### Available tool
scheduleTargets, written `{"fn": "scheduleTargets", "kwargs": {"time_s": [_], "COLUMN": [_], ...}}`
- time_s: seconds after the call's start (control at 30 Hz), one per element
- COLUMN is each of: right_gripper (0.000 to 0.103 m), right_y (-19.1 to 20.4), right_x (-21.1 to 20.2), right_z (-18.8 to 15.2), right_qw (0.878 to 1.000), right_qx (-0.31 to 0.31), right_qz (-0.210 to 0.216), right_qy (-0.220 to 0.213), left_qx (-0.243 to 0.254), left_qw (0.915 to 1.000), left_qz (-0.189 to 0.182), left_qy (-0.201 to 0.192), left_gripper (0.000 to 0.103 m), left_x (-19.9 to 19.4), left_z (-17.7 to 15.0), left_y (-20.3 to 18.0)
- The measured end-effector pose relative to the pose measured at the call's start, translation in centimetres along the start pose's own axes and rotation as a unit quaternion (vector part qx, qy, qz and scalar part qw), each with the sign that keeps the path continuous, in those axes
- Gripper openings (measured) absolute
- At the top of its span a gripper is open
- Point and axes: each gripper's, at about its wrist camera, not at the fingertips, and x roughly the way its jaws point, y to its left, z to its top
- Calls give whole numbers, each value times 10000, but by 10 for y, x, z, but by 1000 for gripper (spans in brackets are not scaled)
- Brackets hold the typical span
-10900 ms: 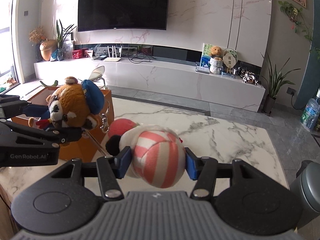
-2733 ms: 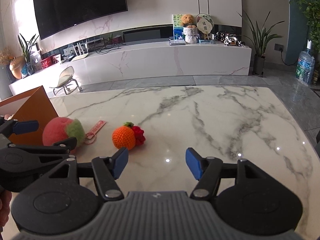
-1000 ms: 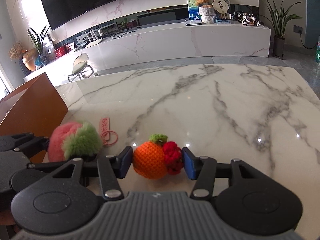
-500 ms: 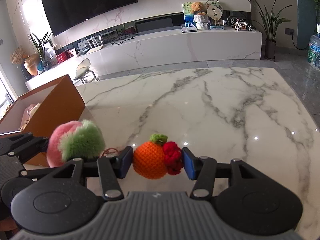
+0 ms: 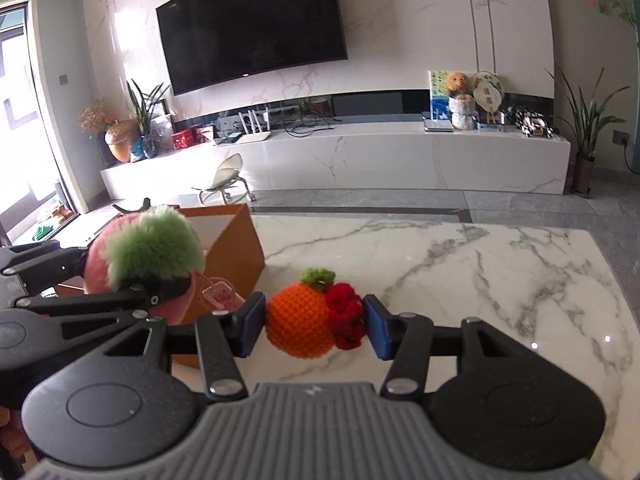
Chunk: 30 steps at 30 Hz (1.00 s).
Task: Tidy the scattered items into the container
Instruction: 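Lift and carry the strawberry plush and crocheted fruit over the orange box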
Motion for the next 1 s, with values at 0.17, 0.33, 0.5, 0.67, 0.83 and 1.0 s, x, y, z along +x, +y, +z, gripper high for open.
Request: {"fn": "scheduleTargets", "kwargs": {"time_s": [0.17,0.33,0.5,0.67,0.83,1.0], "right_gripper": [56,56,56,56,56,56], "right_y": [44,79,104,123,136,145], "right_x": [9,33,70,116,169,218], "right_z": [26,50,68,81,87,86], "right_qw": [9985,9955,9922,9890,9867,9828], "right_qx": [-387,-661,-911,-1114,-1317,-1525], "right_qz": [359,651,850,973,899,871], "right_qy": [-163,-202,-88,70,318,563], "left_qx": [-226,-451,-675,-833,-956,-1116], "left_qw": [9991,9965,9922,9874,9800,9719], "left_qz": [338,676,1012,1191,1332,1348], "left_qy": [96,191,286,633,1127,1573], "left_gripper": [52,51,51,51,51,51], "left_x": [9,17,26,55,85,103], "left_z": [5,10,15,10,-2,-17], "left_y": [49,98,147,182,201,210]}}
